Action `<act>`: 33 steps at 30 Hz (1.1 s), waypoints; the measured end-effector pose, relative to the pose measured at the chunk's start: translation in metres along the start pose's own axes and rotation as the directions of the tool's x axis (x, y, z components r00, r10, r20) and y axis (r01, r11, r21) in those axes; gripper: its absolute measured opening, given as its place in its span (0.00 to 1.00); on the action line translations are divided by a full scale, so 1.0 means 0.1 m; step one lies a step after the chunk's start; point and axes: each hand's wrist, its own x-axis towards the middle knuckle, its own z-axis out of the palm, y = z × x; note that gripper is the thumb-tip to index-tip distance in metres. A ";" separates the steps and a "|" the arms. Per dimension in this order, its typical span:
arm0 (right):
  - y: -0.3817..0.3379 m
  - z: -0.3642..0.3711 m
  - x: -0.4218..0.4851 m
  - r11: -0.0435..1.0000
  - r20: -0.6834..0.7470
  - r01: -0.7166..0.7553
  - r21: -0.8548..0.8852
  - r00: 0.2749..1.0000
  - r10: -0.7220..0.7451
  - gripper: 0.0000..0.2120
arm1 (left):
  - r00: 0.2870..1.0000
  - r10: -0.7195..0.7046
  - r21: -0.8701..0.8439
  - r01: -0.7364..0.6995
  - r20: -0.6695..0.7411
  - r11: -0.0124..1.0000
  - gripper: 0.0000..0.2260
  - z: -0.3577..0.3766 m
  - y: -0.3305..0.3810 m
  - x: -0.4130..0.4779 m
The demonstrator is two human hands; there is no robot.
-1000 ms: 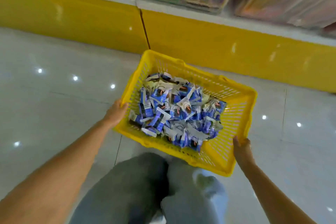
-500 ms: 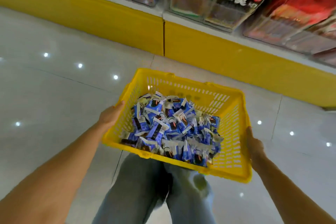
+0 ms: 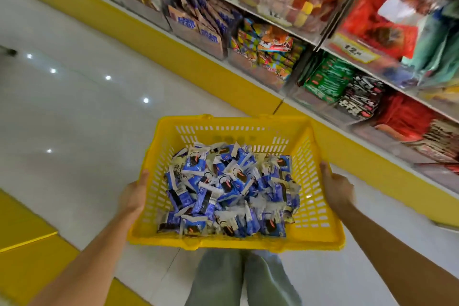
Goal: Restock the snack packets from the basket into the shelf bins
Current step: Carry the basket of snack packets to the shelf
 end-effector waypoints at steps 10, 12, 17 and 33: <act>-2.26 -0.24 -0.42 0.886 -0.136 0.461 0.046 0.882 -0.452 0.29 | 0.946 -0.092 -0.395 -0.041 -0.311 0.918 0.25 -1.58 0.13 0.27; -2.71 -0.25 -0.38 0.851 -0.142 0.523 0.039 0.846 -0.514 0.27 | 0.933 -0.118 -0.469 -0.060 -0.341 0.881 0.24 -1.78 0.19 0.37; -3.85 -0.22 -0.32 0.742 -0.107 0.670 0.018 0.739 -0.665 0.23 | 0.878 -0.214 -0.566 -0.076 -0.429 0.821 0.20 -2.24 0.34 0.69; -7.17 0.98 -1.20 0.528 0.093 0.849 0.017 0.525 -0.846 0.25 | 0.794 -0.442 -0.720 0.009 -0.417 0.694 0.25 -4.05 -0.19 2.05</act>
